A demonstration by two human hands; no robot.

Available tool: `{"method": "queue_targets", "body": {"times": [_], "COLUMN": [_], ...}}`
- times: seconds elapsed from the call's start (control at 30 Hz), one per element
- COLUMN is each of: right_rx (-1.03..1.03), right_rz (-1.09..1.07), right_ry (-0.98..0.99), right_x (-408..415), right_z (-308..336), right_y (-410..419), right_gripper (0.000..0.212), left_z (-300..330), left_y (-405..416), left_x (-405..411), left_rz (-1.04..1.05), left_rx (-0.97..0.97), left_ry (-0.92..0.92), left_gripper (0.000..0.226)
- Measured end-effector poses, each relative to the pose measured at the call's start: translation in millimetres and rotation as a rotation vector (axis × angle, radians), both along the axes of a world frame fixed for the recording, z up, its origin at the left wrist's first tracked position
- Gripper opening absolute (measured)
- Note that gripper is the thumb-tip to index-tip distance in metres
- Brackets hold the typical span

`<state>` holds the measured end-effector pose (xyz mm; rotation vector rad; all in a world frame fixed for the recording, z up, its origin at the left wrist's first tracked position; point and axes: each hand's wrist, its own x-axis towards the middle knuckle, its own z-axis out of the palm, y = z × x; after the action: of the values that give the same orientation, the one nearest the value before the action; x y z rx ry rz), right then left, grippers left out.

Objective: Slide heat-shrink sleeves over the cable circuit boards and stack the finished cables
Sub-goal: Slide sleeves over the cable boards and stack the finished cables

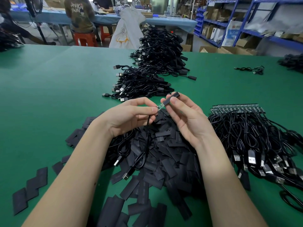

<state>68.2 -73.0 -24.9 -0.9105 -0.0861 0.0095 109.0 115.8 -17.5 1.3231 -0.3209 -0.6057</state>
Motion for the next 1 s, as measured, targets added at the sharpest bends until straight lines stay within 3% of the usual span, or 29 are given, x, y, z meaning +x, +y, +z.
{"method": "queue_targets", "body": {"times": [0.7,1.0], "right_rx": [-0.052,-0.022], "right_rz": [0.027,-0.116], "right_ry": [0.062,0.18], "right_x": [3,4], "right_z": [-4,-7], "right_y": [6,15], "right_gripper": [0.025,0.018], "left_z": [5,5], "left_y": [3,0], "left_x": [-4,-5], "left_rz": [0.026,0.131], "left_rx": [0.014,0.144], "left_ry": [0.016,-0.063], "left_gripper": [0.007,0.027]}}
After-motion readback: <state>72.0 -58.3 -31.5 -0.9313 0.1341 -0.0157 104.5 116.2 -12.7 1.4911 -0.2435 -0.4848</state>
